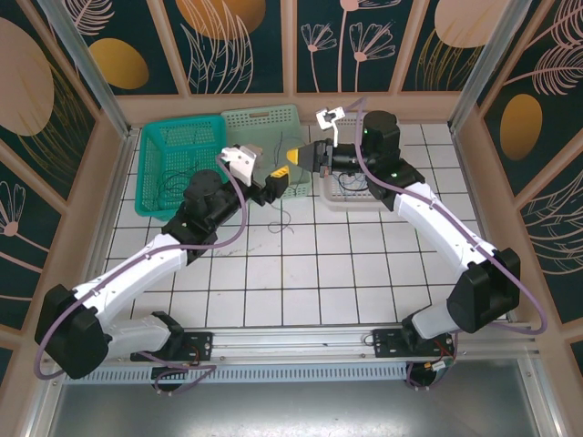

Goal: Untangle the cables

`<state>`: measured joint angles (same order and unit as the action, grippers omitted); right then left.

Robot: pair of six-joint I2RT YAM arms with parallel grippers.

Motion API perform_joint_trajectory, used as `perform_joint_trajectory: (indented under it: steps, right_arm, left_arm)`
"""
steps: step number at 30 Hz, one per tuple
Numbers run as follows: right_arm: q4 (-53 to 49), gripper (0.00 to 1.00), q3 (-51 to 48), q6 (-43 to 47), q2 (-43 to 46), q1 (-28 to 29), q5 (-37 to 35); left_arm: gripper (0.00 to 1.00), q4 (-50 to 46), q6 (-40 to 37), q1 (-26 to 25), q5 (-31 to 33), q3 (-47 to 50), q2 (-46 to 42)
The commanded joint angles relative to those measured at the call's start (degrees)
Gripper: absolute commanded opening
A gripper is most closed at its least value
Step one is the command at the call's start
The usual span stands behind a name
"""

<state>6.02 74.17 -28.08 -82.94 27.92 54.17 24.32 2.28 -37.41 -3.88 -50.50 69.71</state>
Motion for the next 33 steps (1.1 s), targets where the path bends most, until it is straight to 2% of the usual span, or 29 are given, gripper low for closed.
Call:
perform_joint_trajectory:
  steps: [1,3,7,10,16,24,27,28,29,31,32,33]
  right_arm:
    - [-1.46,0.0,0.6,2.08,0.72,0.62,3.04]
    - [-2.97,0.0,0.93,2.79,0.99,0.55,3.53]
    - [-6.94,0.0,1.19,4.08,0.92,0.47,3.75]
    - [-11.18,0.0,1.48,5.89,-0.17,0.46,3.27]
    - [-17.49,0.0,3.03,8.48,-4.05,0.98,3.81]
    - [-20.34,0.01,4.64,9.5,-7.43,1.76,5.38]
    - [-19.4,0.01,5.1,9.1,-8.29,2.29,7.15]
    - [-19.0,0.01,5.46,8.86,-8.59,2.46,7.59]
    - [-18.82,0.01,6.04,8.7,-8.78,2.55,7.2]
    - [-17.98,0.0,6.87,8.35,-8.88,2.41,6.12]
    - [-17.08,0.0,7.21,7.76,-8.9,2.19,5.14]
    - [-16.12,0.0,7.56,6.88,-8.85,1.85,4.3]
  left_arm:
    - [0.75,0.24,-5.58,0.14,-0.15,-1.43,0.64]
    - [0.64,-0.94,-7.91,0.12,1.36,-1.62,1.02]
    - [0.35,-2.17,-13.48,0.1,4.01,-1.49,1.3]
    - [0.22,-4.05,-18.34,0.14,8.94,-2.34,1.75]
    - [0.2,-5.05,-24.11,0.13,17.73,-4.17,2.18]
    - [0.2,2.61,-24.82,0.13,25.96,-0.41,0.51]
    - [0.25,3.39,-24.23,0.09,26.77,-0.03,0.73]
    - [0.31,3.28,-23.77,0.1,26.82,-0.04,0.86]
    - [0.47,3.24,-23.07,0.14,26.8,-0.09,0.86]
    - [0.62,3.11,-21.2,0.14,26.44,0.16,0.5]
    - [0.77,3.23,-19.9,0.1,26.31,0.45,-0.01]
    - [0.86,3.39,-18.62,0.12,26.16,0.99,-0.66]
